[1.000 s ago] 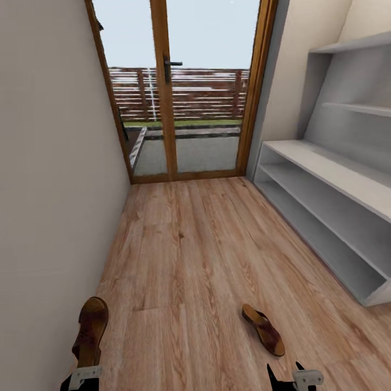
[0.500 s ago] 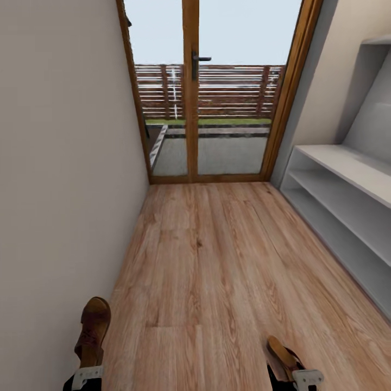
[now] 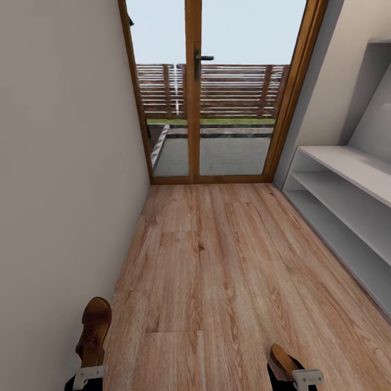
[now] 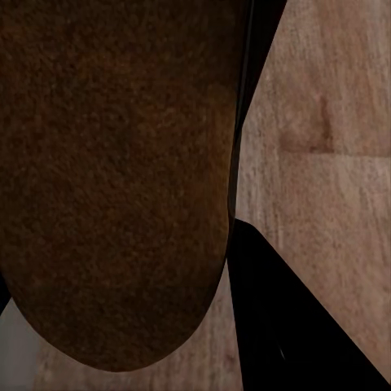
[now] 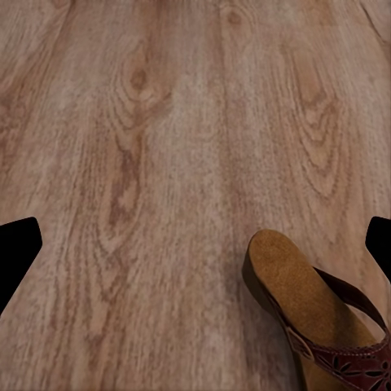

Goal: Pick up the two gym shoes and the two sandals from the corridor floor and place them onto the hallstand (shoe rack) in the corridor, making sure they are on the rack and not on the floor. Arrange them so the two gym shoes are next to each other and the two sandals are next to each other.

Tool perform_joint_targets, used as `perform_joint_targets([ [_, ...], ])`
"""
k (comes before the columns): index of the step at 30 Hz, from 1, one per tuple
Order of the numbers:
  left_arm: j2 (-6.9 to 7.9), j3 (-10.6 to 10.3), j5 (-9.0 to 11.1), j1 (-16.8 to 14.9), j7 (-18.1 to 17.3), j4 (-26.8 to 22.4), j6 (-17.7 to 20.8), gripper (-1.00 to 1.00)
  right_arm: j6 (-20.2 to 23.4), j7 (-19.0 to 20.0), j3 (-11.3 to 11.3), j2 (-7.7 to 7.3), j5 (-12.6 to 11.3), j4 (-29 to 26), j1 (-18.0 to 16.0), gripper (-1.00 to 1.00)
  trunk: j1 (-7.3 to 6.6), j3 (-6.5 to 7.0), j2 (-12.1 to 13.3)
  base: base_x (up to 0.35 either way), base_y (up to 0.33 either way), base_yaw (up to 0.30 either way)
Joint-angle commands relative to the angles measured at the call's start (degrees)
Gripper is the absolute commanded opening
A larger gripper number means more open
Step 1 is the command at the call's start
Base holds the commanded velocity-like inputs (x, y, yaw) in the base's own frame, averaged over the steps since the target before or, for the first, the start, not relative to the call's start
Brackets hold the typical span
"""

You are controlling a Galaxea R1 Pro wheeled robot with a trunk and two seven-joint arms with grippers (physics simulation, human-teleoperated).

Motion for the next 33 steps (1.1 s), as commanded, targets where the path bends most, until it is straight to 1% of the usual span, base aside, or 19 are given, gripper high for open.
perform_joint_targets([
  [1,0.00,0.5,-0.7,0.0,-0.2,0.0,-0.2,-1.00,-0.2,0.5,-0.5,0.04,0.2,0.0,0.0,1.00,-0.01,-0.04,0.0,0.004,0.000,0.001],
  [8,-0.02,0.5,-0.7,0.0,-0.2,-0.1,-0.2,-1.00,-0.2,0.5,-0.5,-0.04,0.2,0.0,0.0,1.00,-0.01,-0.04,0.0,0.045,0.000,0.000],
  [11,-0.30,0.2,-0.9,0.0,-0.3,-0.6,-0.3,-1.00,-0.2,0.5,-0.5,-0.04,0.2,0.1,0.0,1.00,-0.01,-0.04,0.0,0.042,0.000,0.000],
  [12,-0.51,0.1,-0.9,0.0,-0.3,-0.8,-0.3,-1.00,-0.2,0.5,-0.5,-0.04,0.2,0.1,0.0,1.00,-0.01,-0.04,0.0,0.018,0.000,0.000],
  [13,-1.14,0.0,-1.0,-0.2,-0.3,-1.7,-0.2,-1.00,-0.2,0.5,-0.6,-0.04,0.2,0.1,0.0,1.00,-0.01,-0.04,0.0,0.007,0.000,0.000],
  [16,-2.14,-0.1,-1.1,-0.7,-0.2,-3.3,0.1,-1.00,-0.2,0.5,-0.5,-0.04,0.2,0.1,0.0,1.00,-0.01,-0.04,0.0,0.004,0.000,0.000],
  [19,-3.84,-0.1,-1.1,-1.3,-0.1,-7.2,0.9,-1.00,-0.2,0.5,-0.5,-0.04,0.3,0.1,0.0,1.00,-0.01,-0.04,0.0,0.001,0.000,0.000],
  [24,-4.77,0.0,-1.1,-2.0,-0.1,-8.4,1.0,-1.00,-0.2,0.5,-0.5,-0.04,0.2,0.1,0.0,1.00,-0.01,-0.04,0.0,0.000,0.000,0.000],
  [25,-5.26,0.0,-1.2,-1.9,-0.1,-8.5,1.0,-1.00,-0.2,0.5,-0.5,-0.04,0.2,0.1,0.0,1.00,-0.01,-0.04,0.0,0.009,0.000,0.000],
  [27,-5.73,-0.1,-1.3,-1.9,-0.2,-8.6,0.9,-1.00,-0.2,0.5,-0.5,-0.04,0.2,0.1,0.0,1.00,-0.01,-0.04,0.0,0.052,0.000,0.000],
  [29,-6.21,-0.3,-1.3,-1.7,-0.2,-8.9,1.0,-1.00,-0.2,0.5,-0.5,0.01,0.2,0.1,0.0,1.00,-0.01,-0.04,0.0,0.192,0.000,0.000],
  [33,-6.57,-0.4,-1.4,-1.6,-0.2,-9.0,1.0,-1.00,-0.2,0.5,-0.5,0.04,0.2,0.1,0.0,1.00,-0.01,-0.04,0.0,0.297,0.000,0.000],
])
